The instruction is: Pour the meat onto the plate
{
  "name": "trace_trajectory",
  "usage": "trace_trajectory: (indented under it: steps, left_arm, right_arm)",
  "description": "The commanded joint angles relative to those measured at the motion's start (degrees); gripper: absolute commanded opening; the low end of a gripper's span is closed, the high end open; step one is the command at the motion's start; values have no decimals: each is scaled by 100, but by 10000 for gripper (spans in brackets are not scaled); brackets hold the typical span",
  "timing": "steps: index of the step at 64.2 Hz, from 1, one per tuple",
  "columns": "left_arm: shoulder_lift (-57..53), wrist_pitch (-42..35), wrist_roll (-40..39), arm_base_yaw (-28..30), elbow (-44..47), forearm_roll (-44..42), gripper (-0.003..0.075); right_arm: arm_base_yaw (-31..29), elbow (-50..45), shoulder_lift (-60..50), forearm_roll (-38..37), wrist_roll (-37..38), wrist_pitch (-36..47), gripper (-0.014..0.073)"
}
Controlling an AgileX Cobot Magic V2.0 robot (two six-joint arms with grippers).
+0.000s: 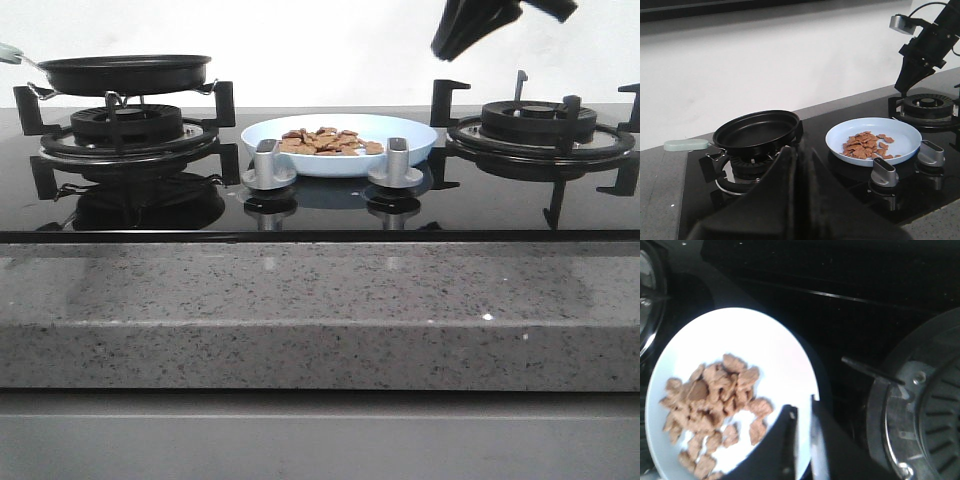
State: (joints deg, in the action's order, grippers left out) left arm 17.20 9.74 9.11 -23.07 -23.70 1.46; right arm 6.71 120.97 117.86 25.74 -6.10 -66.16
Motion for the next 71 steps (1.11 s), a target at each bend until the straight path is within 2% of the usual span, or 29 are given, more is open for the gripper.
trace_trajectory:
  steps: [1,14,27,39,55,64,71]
  left_arm:
    - [43,-516,-46,-48,-145,8,-20]
    - [43,-516,-46,-48,-145,8,-20]
    - [43,-516,-46,-48,-145,8,-20]
    - [43,-516,-46,-48,-145,8,-20]
    - [43,-516,-46,-48,-108,8,-20]
    - [43,-512,-46,-48,-33,8,-20]
    - [43,-524,-46,-48,7,8,-20]
  right_arm:
    - [-35,265,-374,109,-11,-120,-68]
    - [-80,286,-436,68,-16,-294,-71]
    - [-95,-123,-1213,-682,-200,47,-71]
    - [94,-2122,-2686,-738,-734,1478,-71]
    - [190,-5576,-5099,-813,-1048,3780,-71]
    - [190,-7062,-6282,-949,-1048,4628,-71]
    - [190,-7952,-7074,-1038,-1048,4979,-71]
